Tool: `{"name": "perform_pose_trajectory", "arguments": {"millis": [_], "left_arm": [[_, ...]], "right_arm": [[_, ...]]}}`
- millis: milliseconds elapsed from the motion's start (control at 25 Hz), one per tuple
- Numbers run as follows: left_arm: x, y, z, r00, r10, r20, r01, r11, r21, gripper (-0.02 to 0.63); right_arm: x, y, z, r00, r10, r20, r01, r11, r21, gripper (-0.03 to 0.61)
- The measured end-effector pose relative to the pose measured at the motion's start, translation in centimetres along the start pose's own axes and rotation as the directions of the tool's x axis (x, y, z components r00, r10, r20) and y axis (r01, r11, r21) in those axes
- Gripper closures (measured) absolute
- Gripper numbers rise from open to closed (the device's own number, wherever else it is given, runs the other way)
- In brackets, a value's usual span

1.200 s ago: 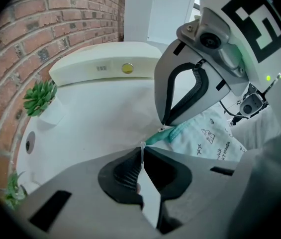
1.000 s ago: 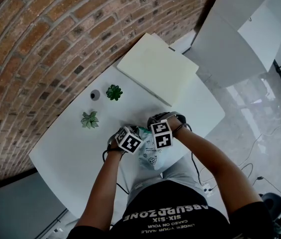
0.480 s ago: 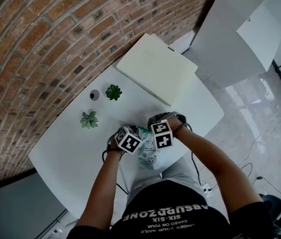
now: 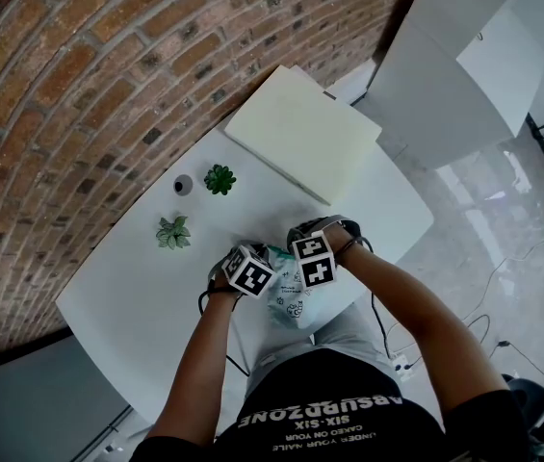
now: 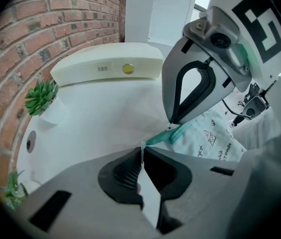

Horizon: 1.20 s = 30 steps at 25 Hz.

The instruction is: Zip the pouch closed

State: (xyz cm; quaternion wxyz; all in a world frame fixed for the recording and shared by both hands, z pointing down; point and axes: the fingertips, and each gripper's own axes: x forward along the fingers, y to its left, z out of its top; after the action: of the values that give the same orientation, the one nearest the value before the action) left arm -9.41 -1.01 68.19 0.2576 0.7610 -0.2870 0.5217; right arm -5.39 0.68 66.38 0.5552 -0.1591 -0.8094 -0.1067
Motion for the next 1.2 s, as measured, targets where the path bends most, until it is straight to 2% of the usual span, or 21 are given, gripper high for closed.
{"name": "perform_pose_trajectory", "arguments": {"millis": [800, 1200], "left_arm": [[0.2, 0.5, -0.3, 1.000, 0.030, -0.004, -0.030, 1.000, 0.009, 0.592], [-0.1, -0.1, 0.1, 1.000, 0.012, 0.003, -0.012, 1.000, 0.004, 0.592]], "right_arm": [[-0.1, 1.2, -1.0, 0.998, 0.013, -0.055, -0.016, 0.998, -0.064, 0.580], [-0.6, 1.5, -1.1, 0.999, 0.018, -0.038, -0.020, 0.999, -0.049, 0.580]]}}
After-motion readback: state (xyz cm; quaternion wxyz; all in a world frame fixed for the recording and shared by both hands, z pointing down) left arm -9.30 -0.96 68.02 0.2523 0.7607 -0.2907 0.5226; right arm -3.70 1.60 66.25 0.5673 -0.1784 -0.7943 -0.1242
